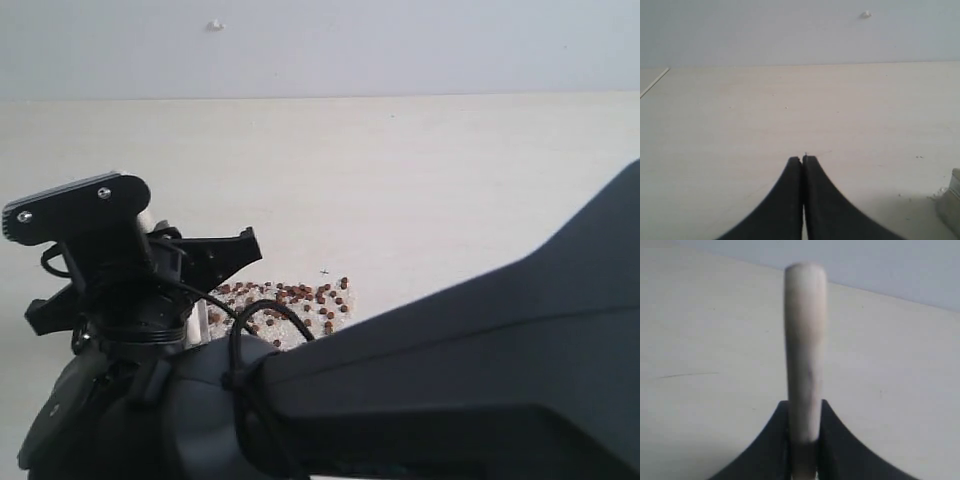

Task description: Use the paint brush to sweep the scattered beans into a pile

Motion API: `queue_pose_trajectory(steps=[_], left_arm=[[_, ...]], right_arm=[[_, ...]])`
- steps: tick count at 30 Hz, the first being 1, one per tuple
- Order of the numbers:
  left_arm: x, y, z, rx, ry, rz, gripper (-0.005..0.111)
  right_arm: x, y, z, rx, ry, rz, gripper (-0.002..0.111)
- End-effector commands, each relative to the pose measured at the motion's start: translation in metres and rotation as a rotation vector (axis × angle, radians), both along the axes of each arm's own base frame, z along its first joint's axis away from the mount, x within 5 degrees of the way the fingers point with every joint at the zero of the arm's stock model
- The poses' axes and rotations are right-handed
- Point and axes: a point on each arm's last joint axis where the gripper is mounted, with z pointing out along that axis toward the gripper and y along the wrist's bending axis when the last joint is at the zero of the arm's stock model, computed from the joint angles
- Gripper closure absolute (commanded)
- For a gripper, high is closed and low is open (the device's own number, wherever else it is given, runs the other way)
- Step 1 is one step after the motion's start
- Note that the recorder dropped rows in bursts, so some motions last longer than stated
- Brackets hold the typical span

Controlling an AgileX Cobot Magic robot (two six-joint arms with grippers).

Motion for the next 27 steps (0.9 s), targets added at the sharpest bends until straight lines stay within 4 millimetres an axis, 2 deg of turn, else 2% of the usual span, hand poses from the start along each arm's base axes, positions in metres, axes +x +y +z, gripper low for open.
queue_pose_trajectory(steps=[1,6,11,15,18,22,24,27], left_arm=[[0.0,0.0,0.001,-0.004,-0.007,-0.001,0.107],[0.0,0.0,0.001,-0.004,-0.007,-0.001,0.107],[0.0,0.0,0.001,-0.004,-0.007,-0.001,0.107],[0.0,0.0,0.001,-0.004,-0.007,-0.001,0.107],[0.0,0.0,0.001,-0.004,-0.007,-0.001,0.107],[0.0,0.0,0.001,-0.004,-0.007,-0.001,0.107],[0.0,0.0,0.001,-0.004,-0.007,-0.001,0.107],[0.0,0.0,0.001,-0.004,-0.007,-0.001,0.107]], right_arm=[[0.016,-0.018,-0.009,-0.061,0.001,-0.083,0.108],[0.024,-0.026,-0.01,-0.113,-0.022,-0.115,0.108],[0.024,-0.029,0.001,-0.107,-0.048,-0.137,0.108],[0.02,-0.026,0.029,0.01,-0.059,-0.094,0.108],[0.018,-0.022,0.043,0.12,-0.052,-0.058,0.108],[0.017,-0.004,0.051,0.177,-0.016,0.055,0.108],[0.023,0.009,0.055,0.202,-0.045,0.065,0.108],[0.027,0.028,0.045,0.212,-0.039,0.091,0.108]])
